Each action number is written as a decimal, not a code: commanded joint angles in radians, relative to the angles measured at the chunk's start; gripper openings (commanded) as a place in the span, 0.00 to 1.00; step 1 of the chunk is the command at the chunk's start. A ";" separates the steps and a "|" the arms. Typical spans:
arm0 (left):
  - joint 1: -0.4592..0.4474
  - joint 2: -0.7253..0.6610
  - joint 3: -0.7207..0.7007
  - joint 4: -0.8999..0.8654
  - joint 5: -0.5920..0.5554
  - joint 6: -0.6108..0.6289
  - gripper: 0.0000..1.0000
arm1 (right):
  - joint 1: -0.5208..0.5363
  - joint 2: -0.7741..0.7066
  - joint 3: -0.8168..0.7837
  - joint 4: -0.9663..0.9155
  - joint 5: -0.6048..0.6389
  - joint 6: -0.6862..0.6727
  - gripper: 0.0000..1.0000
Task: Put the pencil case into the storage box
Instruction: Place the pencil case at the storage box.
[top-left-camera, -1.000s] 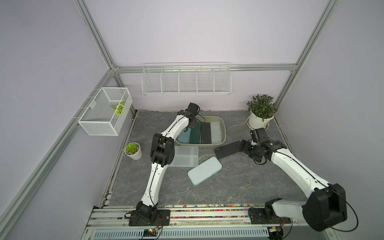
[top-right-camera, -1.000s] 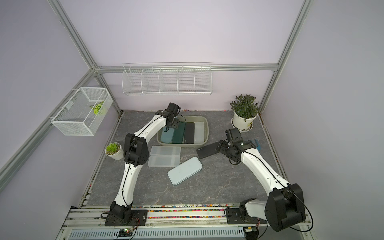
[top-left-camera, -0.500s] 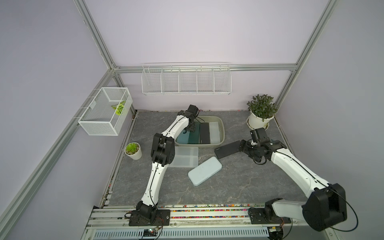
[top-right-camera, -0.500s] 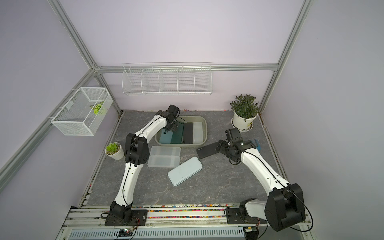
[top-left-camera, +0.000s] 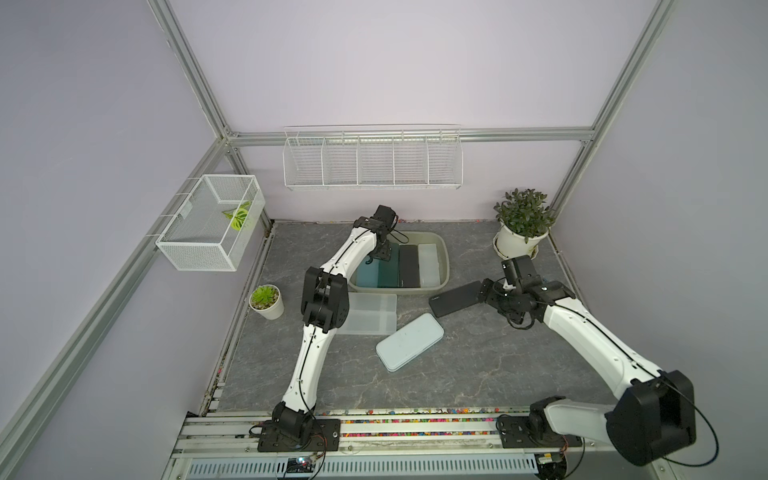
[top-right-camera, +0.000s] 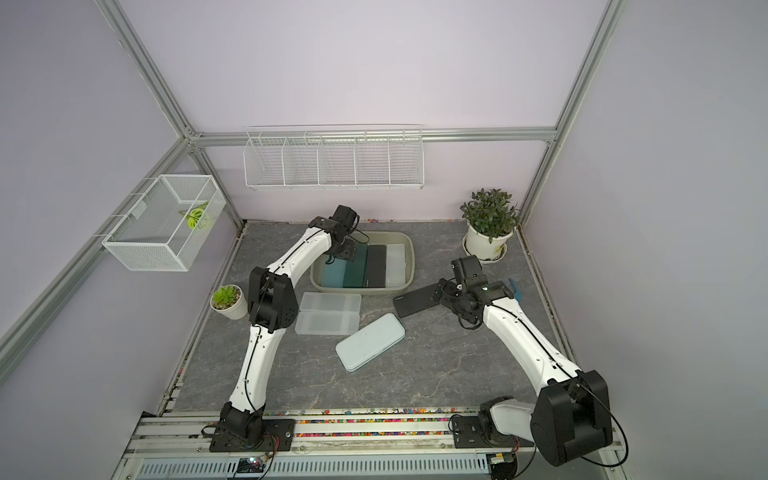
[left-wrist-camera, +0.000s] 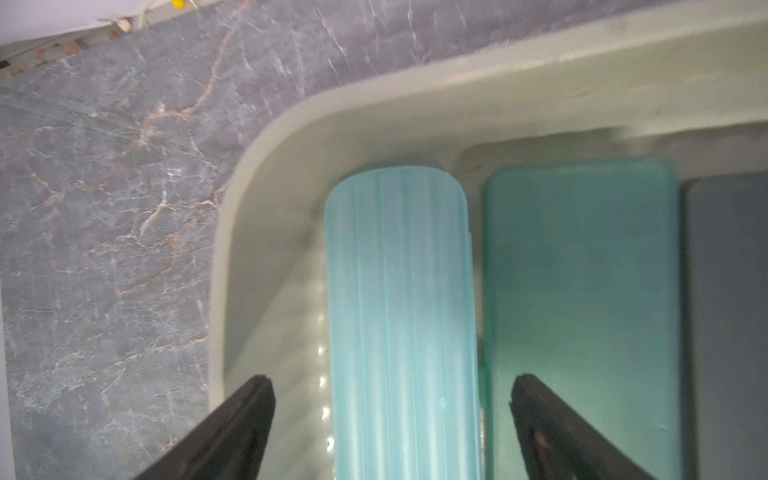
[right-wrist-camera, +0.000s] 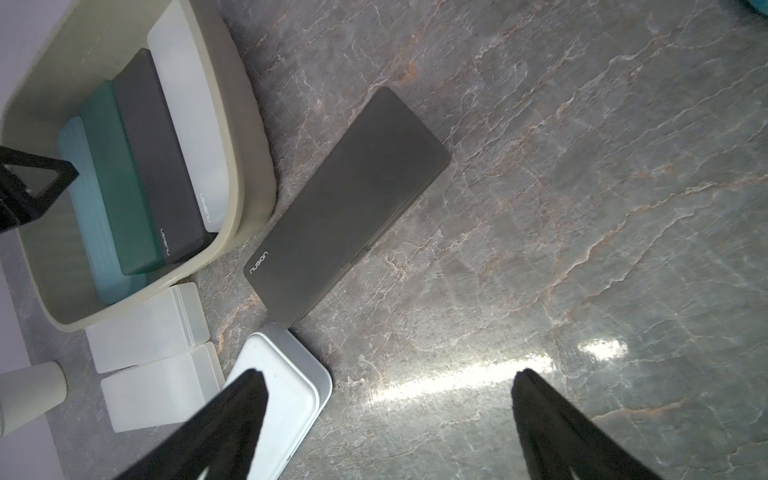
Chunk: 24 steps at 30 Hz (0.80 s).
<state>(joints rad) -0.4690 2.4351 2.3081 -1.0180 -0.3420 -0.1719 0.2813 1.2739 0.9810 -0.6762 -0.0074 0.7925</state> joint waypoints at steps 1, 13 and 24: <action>0.003 -0.124 0.045 0.006 0.016 -0.044 0.94 | 0.006 -0.008 0.015 -0.016 0.023 0.030 0.96; -0.013 -0.445 -0.117 -0.059 0.019 -0.084 0.94 | 0.017 0.327 0.286 -0.226 -0.046 0.471 0.99; 0.025 -0.648 -0.283 -0.106 -0.067 -0.080 0.95 | 0.062 0.559 0.441 -0.262 -0.079 0.667 0.99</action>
<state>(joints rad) -0.4675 1.8389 2.0506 -1.0920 -0.3801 -0.2348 0.3359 1.7901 1.3849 -0.8932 -0.0734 1.3926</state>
